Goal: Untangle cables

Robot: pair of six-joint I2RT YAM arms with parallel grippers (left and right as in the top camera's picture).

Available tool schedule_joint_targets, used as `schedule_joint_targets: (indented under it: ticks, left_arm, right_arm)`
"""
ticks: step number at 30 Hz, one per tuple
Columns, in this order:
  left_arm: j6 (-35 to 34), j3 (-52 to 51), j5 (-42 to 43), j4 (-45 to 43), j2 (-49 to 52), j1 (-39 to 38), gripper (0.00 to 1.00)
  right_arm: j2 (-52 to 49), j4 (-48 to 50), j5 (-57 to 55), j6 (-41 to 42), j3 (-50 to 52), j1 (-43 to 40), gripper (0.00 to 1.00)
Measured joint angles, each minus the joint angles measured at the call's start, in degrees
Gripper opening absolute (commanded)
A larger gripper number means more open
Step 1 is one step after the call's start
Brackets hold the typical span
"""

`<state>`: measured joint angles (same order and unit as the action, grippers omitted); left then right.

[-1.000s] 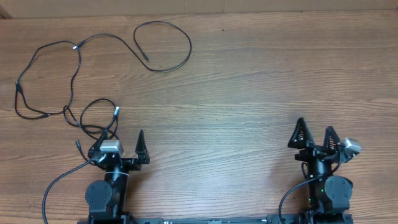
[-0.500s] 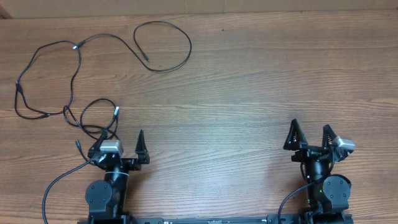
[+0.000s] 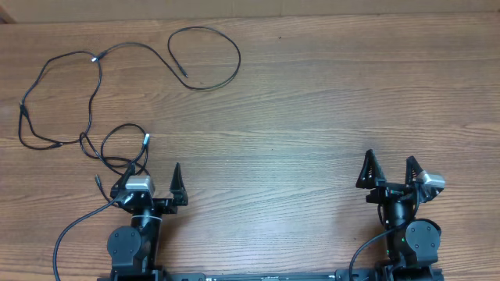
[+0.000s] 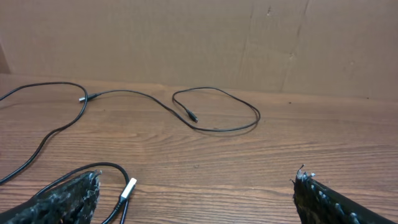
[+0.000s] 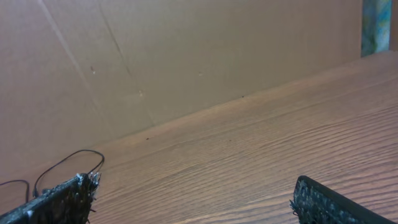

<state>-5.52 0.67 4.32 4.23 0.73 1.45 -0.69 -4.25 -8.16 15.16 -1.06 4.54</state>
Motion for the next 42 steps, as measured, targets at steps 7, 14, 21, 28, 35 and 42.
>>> schedule_joint_targets:
  ticks: [7,14,21,28,35,42]
  left_arm:
    - [0.0,0.0,0.0,0.0,0.0,0.0,0.99]
    - [0.0,0.0,0.0,0.0,0.0,0.0,1.00]
    - [0.0,0.0,0.0,0.0,0.0,0.0,1.00]
    - [0.0,0.0,0.0,0.0,0.0,0.0,0.99]
    - [0.0,0.0,0.0,0.0,0.0,0.0,1.00]
    - [0.0,0.0,0.0,0.0,0.0,0.0,0.99]
  right_arm:
    - [0.0,0.0,-0.2,-0.2,0.0,0.0,1.00]
    - [0.0,-0.1,0.3,-6.9,0.0,0.0,1.00]
    - [0.0,0.0,0.4,-9.7,0.0,0.0,1.00]
    - [0.0,0.0,0.5,-10.4,0.0,0.0,1.00]
    - [0.0,0.0,0.4,-10.7,0.0,0.0,1.00]
    - [0.0,-0.1,0.4,-10.7,0.0,0.0,1.00]
